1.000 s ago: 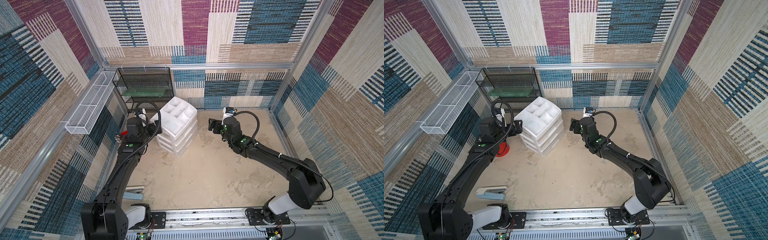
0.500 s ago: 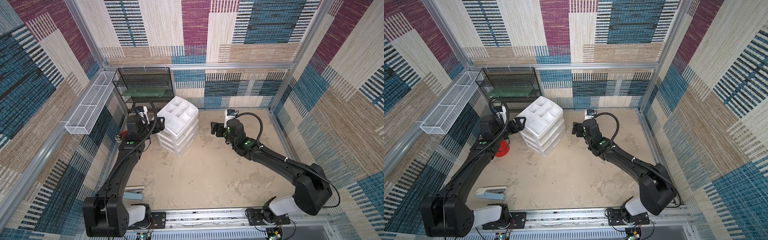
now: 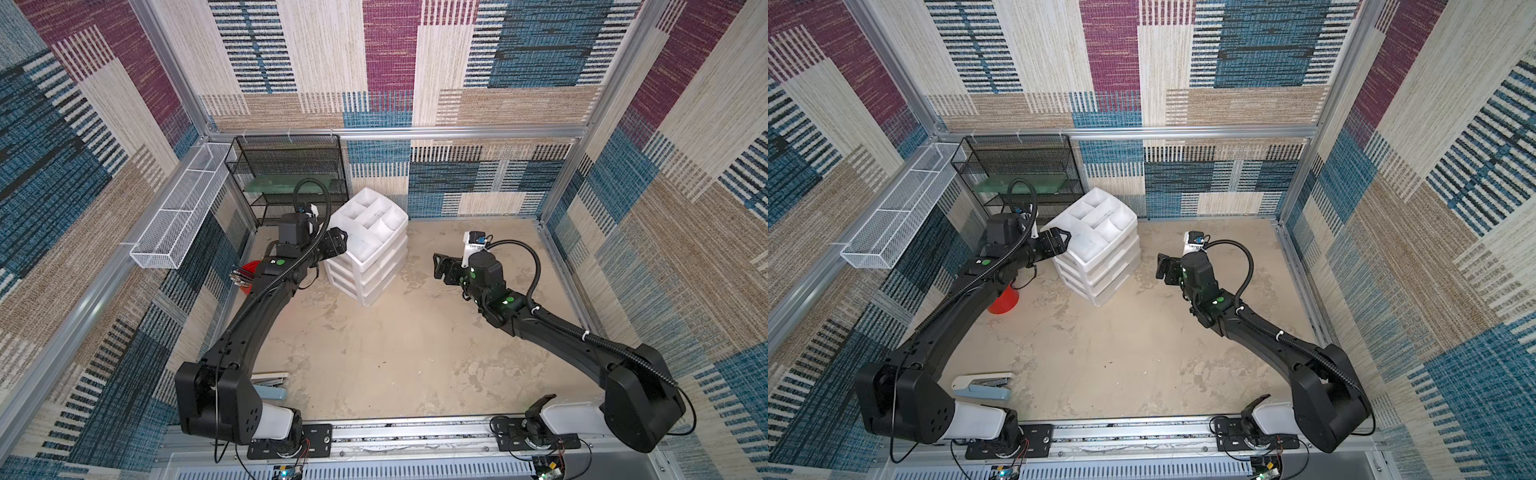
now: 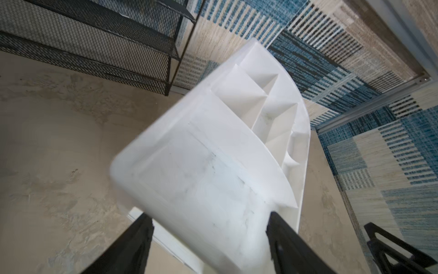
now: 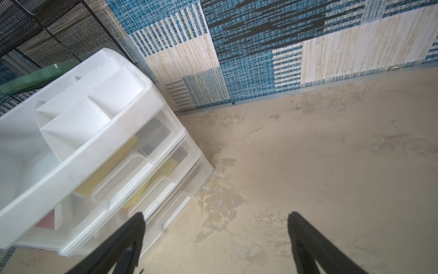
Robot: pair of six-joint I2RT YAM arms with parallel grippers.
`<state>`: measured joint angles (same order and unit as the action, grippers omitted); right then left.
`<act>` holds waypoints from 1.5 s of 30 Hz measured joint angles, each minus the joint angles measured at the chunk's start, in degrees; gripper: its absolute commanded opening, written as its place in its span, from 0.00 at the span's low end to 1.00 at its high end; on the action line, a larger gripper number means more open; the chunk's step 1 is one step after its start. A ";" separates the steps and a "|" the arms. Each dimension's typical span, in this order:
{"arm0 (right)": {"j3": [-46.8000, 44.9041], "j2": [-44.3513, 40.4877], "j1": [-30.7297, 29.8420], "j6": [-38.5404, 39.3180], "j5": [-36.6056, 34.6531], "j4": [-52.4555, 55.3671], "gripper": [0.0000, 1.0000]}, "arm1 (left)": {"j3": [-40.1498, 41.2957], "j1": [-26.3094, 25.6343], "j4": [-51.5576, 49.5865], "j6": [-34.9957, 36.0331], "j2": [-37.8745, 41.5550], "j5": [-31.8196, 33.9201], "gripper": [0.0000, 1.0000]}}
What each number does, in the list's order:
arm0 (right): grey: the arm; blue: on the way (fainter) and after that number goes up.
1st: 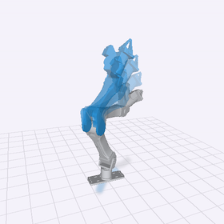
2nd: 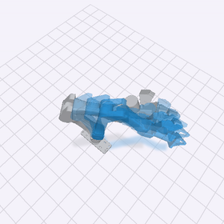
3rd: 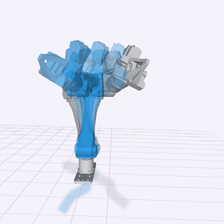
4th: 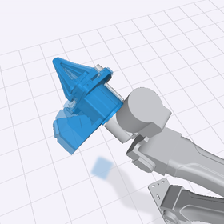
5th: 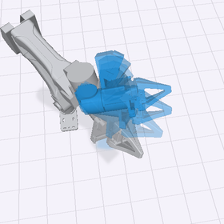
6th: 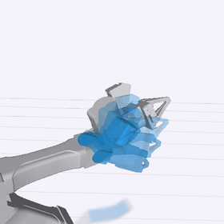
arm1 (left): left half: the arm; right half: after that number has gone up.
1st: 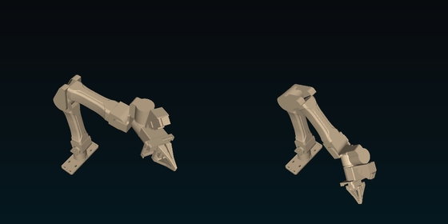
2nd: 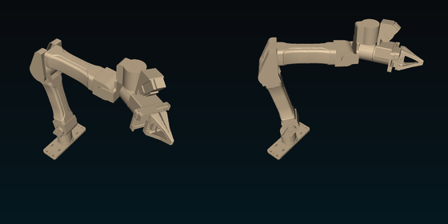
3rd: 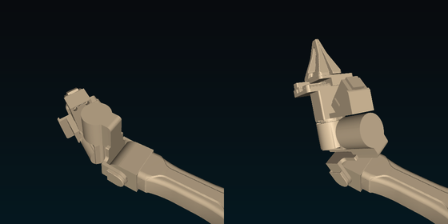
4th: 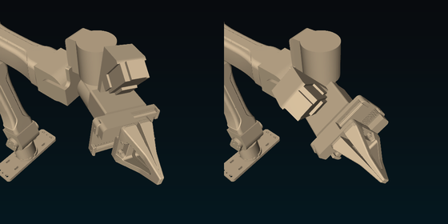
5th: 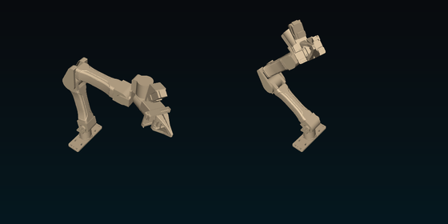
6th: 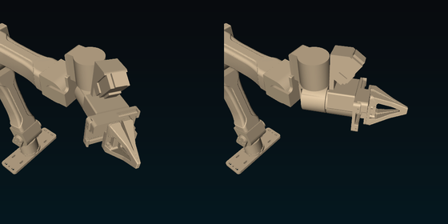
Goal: Take the sponge out of the drawer
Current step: Adjust the storage box at the center of the board.
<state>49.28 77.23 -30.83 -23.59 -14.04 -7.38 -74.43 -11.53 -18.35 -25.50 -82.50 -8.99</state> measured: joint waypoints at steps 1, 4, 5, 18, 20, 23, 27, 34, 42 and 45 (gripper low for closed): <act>-0.33 0.11 0.00 -0.24 -0.04 -0.11 0.95 | -0.76 -0.81 -1.20 0.00 -0.59 1.03 0.76; -0.68 0.52 0.11 -0.37 -0.11 -0.35 0.95 | -2.58 -1.92 -3.85 0.04 -2.16 3.52 0.70; -0.68 0.70 0.11 -0.42 -0.13 -0.35 0.95 | -3.28 -2.32 -4.72 0.04 -2.80 4.79 0.66; -1.25 0.04 -0.37 -3.39 -2.08 -0.07 0.95 | -7.30 -4.74 -8.92 1.79 -4.81 9.51 0.00; -1.44 -0.33 -0.79 -3.72 -2.51 0.42 0.95 | -7.13 -5.14 -9.70 2.27 -4.31 8.44 0.00; -1.81 -1.18 -1.79 -4.66 -3.15 0.94 0.95 | -6.67 -5.49 -9.73 1.79 -3.91 8.81 0.00; -2.64 -3.10 -4.00 -4.81 -4.57 1.29 0.95 | -5.62 -7.02 -9.62 0.96 -2.80 10.10 0.00; -4.98 -10.75 -4.98 -4.83 -6.82 2.99 0.95 | -3.50 -9.33 -11.02 0.11 0.04 11.61 0.28; -11.04 -22.91 -6.40 -4.87 -6.54 5.11 0.95 | 0.42 -10.49 -12.98 -0.72 8.63 11.67 1.00; -12.63 -25.14 -7.37 -4.81 -5.42 5.86 0.95 | 0.46 -10.29 -12.52 -0.13 11.34 11.78 1.00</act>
<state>36.64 52.10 -38.20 -28.40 -19.46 -1.52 -73.97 -21.82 -30.87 -25.63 -71.16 2.79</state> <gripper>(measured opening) 0.952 0.998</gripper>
